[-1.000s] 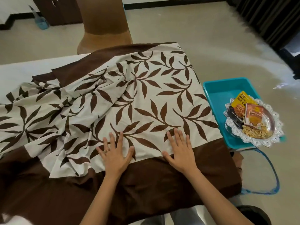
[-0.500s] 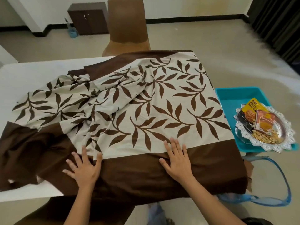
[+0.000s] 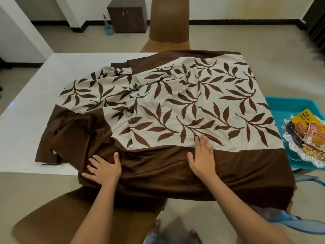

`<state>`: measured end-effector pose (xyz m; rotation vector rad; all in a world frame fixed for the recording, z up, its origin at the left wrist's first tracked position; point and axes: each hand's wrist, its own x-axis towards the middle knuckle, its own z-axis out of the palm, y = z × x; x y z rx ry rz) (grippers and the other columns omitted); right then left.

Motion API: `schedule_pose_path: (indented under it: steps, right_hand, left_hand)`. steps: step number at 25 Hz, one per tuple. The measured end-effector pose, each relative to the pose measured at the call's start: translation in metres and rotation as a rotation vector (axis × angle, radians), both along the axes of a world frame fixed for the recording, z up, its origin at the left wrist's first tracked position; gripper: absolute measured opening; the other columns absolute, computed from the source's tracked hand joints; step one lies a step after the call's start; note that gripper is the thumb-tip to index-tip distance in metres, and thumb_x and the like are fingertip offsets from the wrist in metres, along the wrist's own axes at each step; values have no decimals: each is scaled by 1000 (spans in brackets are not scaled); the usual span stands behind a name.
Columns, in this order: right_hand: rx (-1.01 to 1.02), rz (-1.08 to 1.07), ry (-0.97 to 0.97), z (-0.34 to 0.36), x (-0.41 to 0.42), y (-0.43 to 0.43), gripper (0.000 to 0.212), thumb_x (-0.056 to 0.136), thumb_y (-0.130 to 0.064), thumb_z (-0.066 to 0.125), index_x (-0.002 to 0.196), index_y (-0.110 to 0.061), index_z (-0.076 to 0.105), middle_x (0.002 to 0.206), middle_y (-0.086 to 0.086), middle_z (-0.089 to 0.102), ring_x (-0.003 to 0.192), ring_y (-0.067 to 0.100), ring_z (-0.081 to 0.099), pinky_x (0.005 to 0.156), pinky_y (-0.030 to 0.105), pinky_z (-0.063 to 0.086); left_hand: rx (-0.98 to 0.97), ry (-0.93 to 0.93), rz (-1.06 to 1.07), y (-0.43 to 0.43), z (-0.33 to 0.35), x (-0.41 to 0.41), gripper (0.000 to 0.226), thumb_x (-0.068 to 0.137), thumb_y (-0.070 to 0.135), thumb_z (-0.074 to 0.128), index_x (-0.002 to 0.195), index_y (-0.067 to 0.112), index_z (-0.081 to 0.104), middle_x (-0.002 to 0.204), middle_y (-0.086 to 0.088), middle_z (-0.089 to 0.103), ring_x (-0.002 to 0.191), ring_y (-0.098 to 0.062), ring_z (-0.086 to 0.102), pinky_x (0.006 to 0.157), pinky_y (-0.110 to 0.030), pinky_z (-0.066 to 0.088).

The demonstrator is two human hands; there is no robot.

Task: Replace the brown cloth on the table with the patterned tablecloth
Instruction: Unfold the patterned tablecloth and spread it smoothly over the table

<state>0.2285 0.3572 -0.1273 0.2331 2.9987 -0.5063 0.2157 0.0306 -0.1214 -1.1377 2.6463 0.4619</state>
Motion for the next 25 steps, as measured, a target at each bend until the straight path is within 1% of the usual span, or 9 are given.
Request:
schedule_pose_path:
  steps: [3,6,8,11,16,19,21,22,25]
  right_hand:
    - [-115,152,-6,6,-10,-71,72,97,-51,23,153,-16,-5,159,5,-17,145,19,-20,117,37,-11]
    - [-124,260,-1,3,-21,-131,74,91,-54,10,153,-17,-6,159,6,-18,145,19,-21,119,39,-8]
    - [-140,303,0,-3,-26,-164,73,91,-54,10,153,-19,-6,159,5,-19,145,18,-22,120,41,-7]
    - [-77,309,-8,-18,-24,-192,76,91,-64,13,154,-25,-3,158,1,-19,146,19,-19,117,39,-13]
    - [45,159,-14,-25,-18,-185,79,87,-73,11,153,-31,3,160,-1,-8,147,17,-15,116,37,-15]
    - [70,-54,13,-15,-27,-199,75,88,-61,16,150,-20,28,159,11,16,148,28,5,117,47,-2]
    - [81,-158,92,-3,-40,-225,62,91,-45,32,137,-6,48,147,26,37,143,40,19,116,56,14]
    - [48,-159,115,2,-48,-240,55,92,-36,39,135,-2,47,145,29,37,143,42,18,116,56,17]
    - [-128,56,145,11,-71,-285,61,96,-31,42,150,-7,23,158,21,12,147,32,1,119,47,10]
  left_hand:
    - [-203,218,-182,-2,5,-1,63,92,47,48,119,-10,48,125,-32,45,119,-48,40,112,-62,16]
    - [-176,434,-564,-28,-9,-13,51,93,42,43,125,2,48,136,-25,42,130,-42,35,114,-55,21]
    - [-71,349,-726,-49,-16,-24,69,89,57,30,144,15,34,155,-17,22,144,-37,16,118,-49,9]
    - [38,125,-681,-79,-18,-33,98,71,84,15,153,33,1,161,-5,-8,147,-33,-7,116,-47,-8]
    - [35,3,-573,-100,-8,-24,106,65,91,7,151,32,-11,160,-5,-15,146,-35,-8,116,-50,-6]
    - [-79,-129,-504,-98,9,-10,102,74,86,13,152,24,-8,159,-12,2,142,-40,12,114,-50,17]
    - [-178,-225,-486,-96,27,-6,103,77,85,19,152,16,6,150,-16,24,131,-38,33,98,-45,38]
    - [-208,-206,-516,-96,35,-6,96,80,82,24,148,14,20,141,-14,37,122,-34,45,85,-40,45]
    - [-226,220,-671,-112,54,-22,41,94,54,44,104,16,56,91,-1,65,75,-20,67,52,-28,40]
